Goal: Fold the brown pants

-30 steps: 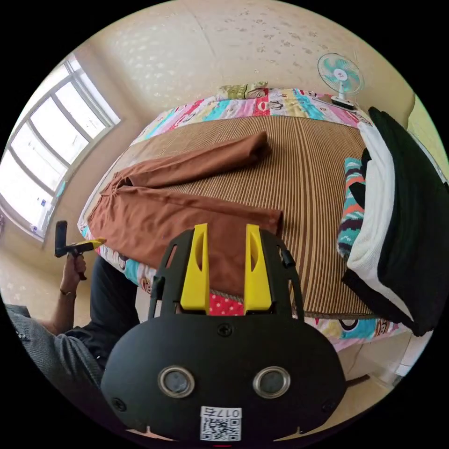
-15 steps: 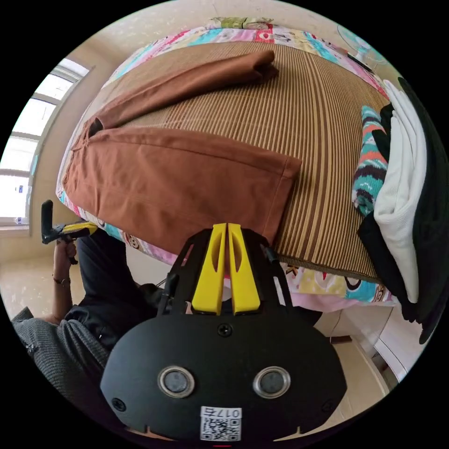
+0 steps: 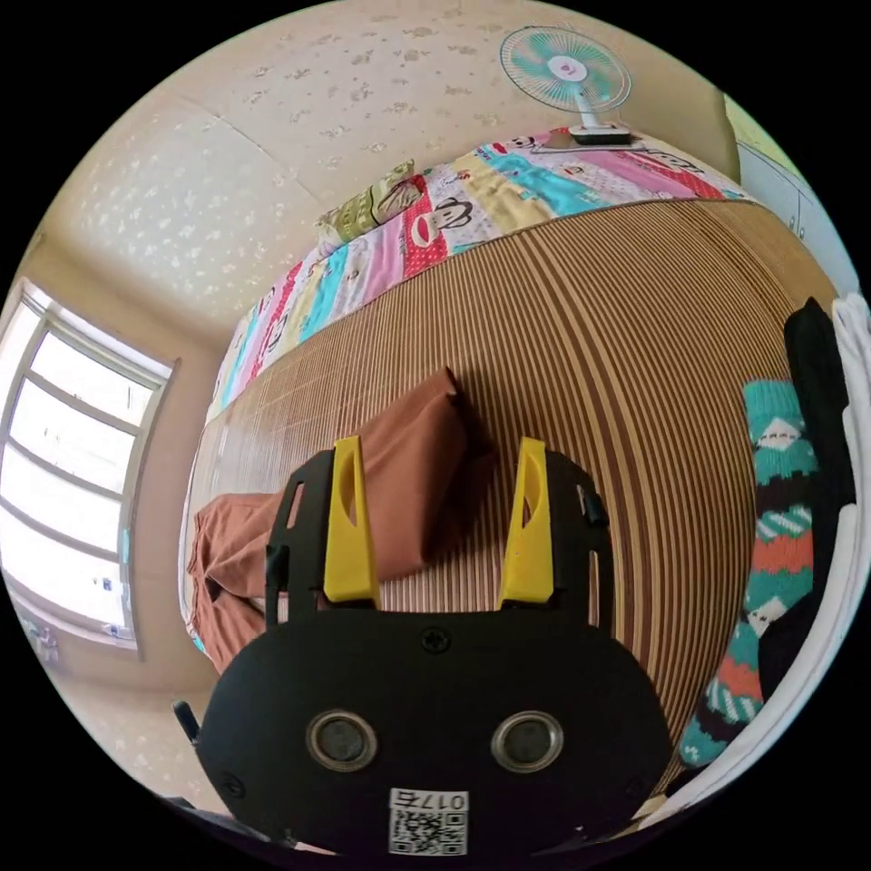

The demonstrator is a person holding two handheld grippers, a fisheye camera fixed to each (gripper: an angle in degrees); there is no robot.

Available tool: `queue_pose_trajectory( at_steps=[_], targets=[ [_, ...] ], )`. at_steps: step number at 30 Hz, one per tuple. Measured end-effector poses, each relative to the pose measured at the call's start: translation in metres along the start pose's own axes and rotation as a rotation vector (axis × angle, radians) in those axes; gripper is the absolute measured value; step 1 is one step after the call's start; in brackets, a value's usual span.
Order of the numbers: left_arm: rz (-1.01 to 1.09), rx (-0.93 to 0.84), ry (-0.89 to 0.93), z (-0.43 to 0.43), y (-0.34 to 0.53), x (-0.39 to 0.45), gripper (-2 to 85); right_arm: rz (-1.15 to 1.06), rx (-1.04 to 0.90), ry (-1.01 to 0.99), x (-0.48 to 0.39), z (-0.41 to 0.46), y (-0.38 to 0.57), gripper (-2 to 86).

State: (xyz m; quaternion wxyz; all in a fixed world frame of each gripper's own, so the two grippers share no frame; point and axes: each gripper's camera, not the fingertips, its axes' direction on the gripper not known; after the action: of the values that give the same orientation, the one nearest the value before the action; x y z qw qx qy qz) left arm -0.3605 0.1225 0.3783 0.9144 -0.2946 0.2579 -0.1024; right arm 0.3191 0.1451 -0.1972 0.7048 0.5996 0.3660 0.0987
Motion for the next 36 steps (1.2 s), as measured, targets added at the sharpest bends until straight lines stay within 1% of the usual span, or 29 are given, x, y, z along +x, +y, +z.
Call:
queue_pose_trajectory(
  at_steps=[1, 3, 4, 5, 6, 7, 8, 9, 11, 12, 13, 14, 15, 17, 18, 20, 21, 22, 23, 24, 25, 26, 28, 31, 33, 34, 36],
  targets=[
    [-0.018, 0.018, 0.001, -0.004, 0.001, -0.004, -1.0, -0.021, -0.019, 0.012, -0.001, 0.002, -0.015, 17.3],
    [-0.042, 0.034, 0.011, -0.007, 0.002, -0.010, -1.0, -0.021, -0.161, 0.025, 0.001, 0.021, -0.036, 11.3],
    [-0.056, 0.031, 0.021, -0.007, 0.001, -0.013, -1.0, -0.015, -0.324, 0.017, 0.003, 0.043, -0.047, 5.3],
    [-0.061, 0.026, 0.027, -0.006, 0.000, -0.014, -1.0, -0.048, -0.446, 0.009, -0.002, 0.054, -0.054, 4.3],
    [-0.067, 0.022, 0.046, -0.005, -0.001, -0.015, -1.0, -0.077, -0.451, 0.010, -0.007, 0.051, -0.056, 3.8],
    [-0.063, 0.025, 0.077, -0.005, -0.002, -0.015, -1.0, -0.157, -0.380, -0.018, -0.024, 0.028, -0.060, 3.3],
    [-0.058, 0.029, 0.091, -0.006, -0.002, -0.014, -1.0, -0.234, -0.281, -0.110, -0.041, -0.008, -0.062, 2.9],
    [-0.043, 0.039, 0.107, -0.007, -0.001, -0.011, -1.0, -0.260, -0.222, -0.166, -0.047, -0.030, -0.061, 2.8],
    [-0.021, 0.058, 0.109, -0.012, 0.001, -0.008, -0.9, -0.341, 0.047, -0.354, -0.055, -0.125, -0.033, 2.5],
    [-0.011, 0.074, 0.109, -0.015, 0.003, -0.006, -0.8, -0.373, 0.106, -0.382, -0.053, -0.148, -0.020, 2.5],
    [-0.007, 0.093, 0.116, -0.019, 0.005, -0.005, -0.6, -0.423, 0.207, -0.383, -0.048, -0.185, 0.006, 2.5],
    [-0.007, 0.104, 0.122, -0.022, 0.006, -0.006, -0.5, -0.439, 0.259, -0.345, -0.036, -0.208, 0.031, 2.6],
    [-0.009, 0.121, 0.133, -0.026, 0.009, -0.007, 0.0, -0.431, 0.259, -0.328, -0.027, -0.214, 0.042, 2.7],
    [-0.022, 0.147, 0.125, -0.034, 0.013, -0.009, 1.7, -0.303, 0.171, -0.252, 0.024, -0.208, 0.079, 3.3],
    [-0.042, 0.173, 0.104, -0.041, 0.016, -0.012, 4.0, -0.270, 0.141, -0.226, 0.038, -0.201, 0.088, 3.5],
    [-0.084, 0.231, 0.062, -0.058, 0.022, -0.019, 5.8, -0.110, -0.001, -0.104, 0.090, -0.176, 0.133, 4.7],
    [-0.123, 0.283, 0.019, -0.072, 0.026, -0.026, 7.1, -0.075, -0.022, -0.092, 0.099, -0.174, 0.146, 5.1],
    [-0.171, 0.345, -0.033, -0.089, 0.030, -0.034, 8.4, -0.046, -0.039, -0.115, 0.111, -0.175, 0.177, 6.1],
    [-0.196, 0.381, -0.060, -0.098, 0.032, -0.038, 9.1, -0.087, -0.089, -0.191, 0.112, -0.176, 0.205, 6.5],
    [-0.241, 0.462, -0.119, -0.119, 0.036, -0.047, 10.3, -0.105, -0.120, -0.240, 0.110, -0.176, 0.219, 6.7],
    [-0.288, 0.535, -0.198, -0.139, 0.039, -0.054, 11.4, -0.095, -0.133, -0.312, 0.107, -0.181, 0.247, 6.5],
    [-0.313, 0.565, -0.244, -0.149, 0.039, -0.058, 11.7, -0.077, -0.118, -0.353, 0.104, -0.190, 0.275, 6.0],
    [-0.407, 0.642, -0.403, -0.183, 0.035, -0.077, 13.2, -0.069, -0.127, -0.367, 0.096, -0.201, 0.306, 5.2],
    [-0.514, 0.720, -0.520, -0.209, 0.029, -0.106, 15.1, -0.066, -0.215, -0.438, 0.090, -0.206, 0.336, 5.5],
    [-0.602, 0.718, -0.558, -0.211, 0.027, -0.128, 15.8, -0.022, -0.232, -0.456, 0.096, -0.209, 0.347, 6.7],
    [-0.645, 0.689, -0.525, -0.207, 0.025, -0.143, 15.8, 0.031, -0.220, -0.438, 0.103, -0.212, 0.355, 7.5],
    [-0.663, 0.665, -0.460, -0.195, 0.026, -0.157, 15.0, 0.113, -0.202, -0.424, 0.114, -0.215, 0.365, 9.1]
  ],
)
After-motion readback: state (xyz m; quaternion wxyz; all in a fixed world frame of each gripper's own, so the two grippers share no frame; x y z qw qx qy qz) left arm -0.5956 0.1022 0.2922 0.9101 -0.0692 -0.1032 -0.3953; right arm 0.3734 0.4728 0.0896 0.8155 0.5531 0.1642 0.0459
